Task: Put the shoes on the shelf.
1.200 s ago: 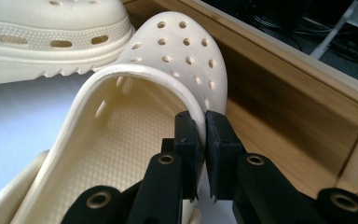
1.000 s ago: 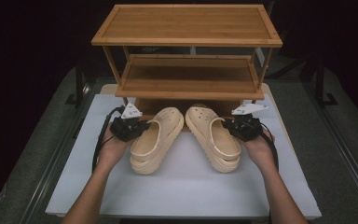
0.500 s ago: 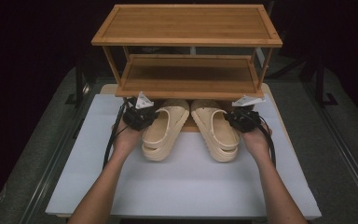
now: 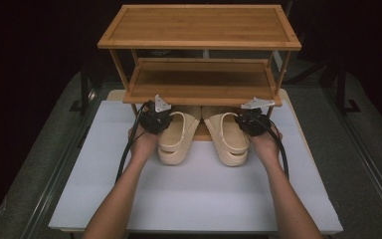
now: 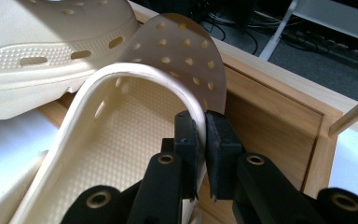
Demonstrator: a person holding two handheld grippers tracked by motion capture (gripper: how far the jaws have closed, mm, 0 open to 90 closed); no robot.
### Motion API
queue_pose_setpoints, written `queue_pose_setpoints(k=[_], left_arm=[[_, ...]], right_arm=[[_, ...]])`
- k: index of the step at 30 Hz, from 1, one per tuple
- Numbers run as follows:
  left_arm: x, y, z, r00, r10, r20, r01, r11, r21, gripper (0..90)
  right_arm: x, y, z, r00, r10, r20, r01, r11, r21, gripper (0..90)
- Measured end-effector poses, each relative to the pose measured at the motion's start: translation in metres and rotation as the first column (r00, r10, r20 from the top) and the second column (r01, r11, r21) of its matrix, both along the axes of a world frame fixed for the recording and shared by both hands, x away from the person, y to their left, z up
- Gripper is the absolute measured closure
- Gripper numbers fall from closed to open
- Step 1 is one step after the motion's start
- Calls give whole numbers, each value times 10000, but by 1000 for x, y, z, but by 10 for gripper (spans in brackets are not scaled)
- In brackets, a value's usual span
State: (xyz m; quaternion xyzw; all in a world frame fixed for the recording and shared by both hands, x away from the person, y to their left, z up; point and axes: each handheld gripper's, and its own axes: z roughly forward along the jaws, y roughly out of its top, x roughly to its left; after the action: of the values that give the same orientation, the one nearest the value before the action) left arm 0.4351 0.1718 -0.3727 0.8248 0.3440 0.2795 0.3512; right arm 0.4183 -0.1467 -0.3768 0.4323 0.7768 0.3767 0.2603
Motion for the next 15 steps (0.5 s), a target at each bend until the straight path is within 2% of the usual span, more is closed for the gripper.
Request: queue_pose_setpoints(k=[13,15], left_arm=[[7,-9,-7,9988,393,307,-403,9986,332,830],[8,-11,-7,9985,437,343,-447,9986,280,829]], right_arm=[[9,9,-10,9987,-426,282,430,9990,-143,834],[10,10,-10,9985,-456,317,461,9988,-166,834]])
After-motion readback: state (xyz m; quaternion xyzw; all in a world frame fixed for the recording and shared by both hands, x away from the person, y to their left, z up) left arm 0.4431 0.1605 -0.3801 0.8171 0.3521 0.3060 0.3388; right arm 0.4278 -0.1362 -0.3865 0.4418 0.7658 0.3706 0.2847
